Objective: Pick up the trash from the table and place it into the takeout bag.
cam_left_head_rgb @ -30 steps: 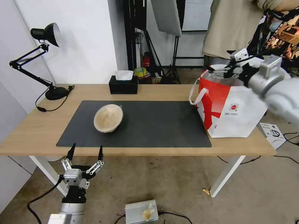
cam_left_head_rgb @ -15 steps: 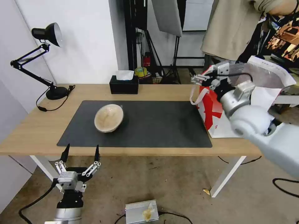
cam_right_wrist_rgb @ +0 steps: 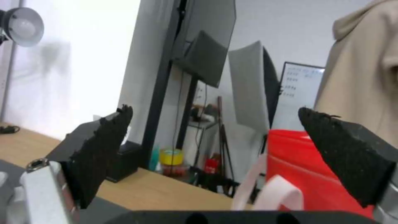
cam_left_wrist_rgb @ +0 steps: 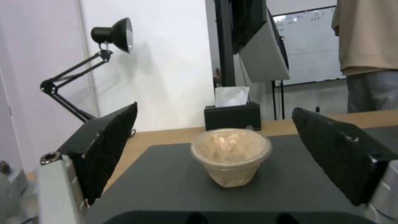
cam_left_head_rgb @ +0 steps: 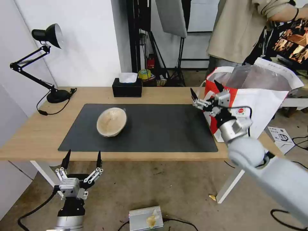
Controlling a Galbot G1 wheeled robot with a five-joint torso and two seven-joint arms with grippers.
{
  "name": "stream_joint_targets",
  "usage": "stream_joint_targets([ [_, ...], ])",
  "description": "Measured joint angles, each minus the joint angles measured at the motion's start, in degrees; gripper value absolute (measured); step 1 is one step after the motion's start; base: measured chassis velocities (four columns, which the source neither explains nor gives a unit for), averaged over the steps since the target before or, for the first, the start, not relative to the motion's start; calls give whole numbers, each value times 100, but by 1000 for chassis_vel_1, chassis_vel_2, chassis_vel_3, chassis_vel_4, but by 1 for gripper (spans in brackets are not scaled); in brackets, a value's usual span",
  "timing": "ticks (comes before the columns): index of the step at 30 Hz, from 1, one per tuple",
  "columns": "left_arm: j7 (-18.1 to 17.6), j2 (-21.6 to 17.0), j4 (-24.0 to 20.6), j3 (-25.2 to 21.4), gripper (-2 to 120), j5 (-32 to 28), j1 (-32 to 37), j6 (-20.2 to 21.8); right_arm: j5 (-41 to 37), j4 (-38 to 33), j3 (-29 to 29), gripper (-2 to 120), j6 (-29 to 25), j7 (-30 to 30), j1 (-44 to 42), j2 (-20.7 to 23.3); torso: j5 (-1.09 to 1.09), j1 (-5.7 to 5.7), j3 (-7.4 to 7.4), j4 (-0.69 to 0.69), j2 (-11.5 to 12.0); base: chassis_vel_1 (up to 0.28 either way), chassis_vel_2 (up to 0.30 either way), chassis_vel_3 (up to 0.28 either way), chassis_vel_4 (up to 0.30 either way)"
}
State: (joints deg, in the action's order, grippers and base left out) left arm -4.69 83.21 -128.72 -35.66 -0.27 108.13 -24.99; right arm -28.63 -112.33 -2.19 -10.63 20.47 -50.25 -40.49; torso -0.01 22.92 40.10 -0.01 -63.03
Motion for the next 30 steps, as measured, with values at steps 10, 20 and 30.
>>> stream_joint_targets([
  [10,9,97,27,49,100,96,-24,-30,1042,-529,-1016,100,-203,-306,-1803,-458,0,-1,0,0,0,0,0,0,0],
  [20,31,210,18,61,100,188,30,-19,1552,-1196,-1481,100,301,-361,-2902,-766,-1,0,0,3,0,0,0,0,0],
  [30,156,183,-56,30,100,190,88,-45,1838,-1739,-2444,100,1151,-1033,-4048,-1195,0,-1,0,0,0,0,0,0,0],
])
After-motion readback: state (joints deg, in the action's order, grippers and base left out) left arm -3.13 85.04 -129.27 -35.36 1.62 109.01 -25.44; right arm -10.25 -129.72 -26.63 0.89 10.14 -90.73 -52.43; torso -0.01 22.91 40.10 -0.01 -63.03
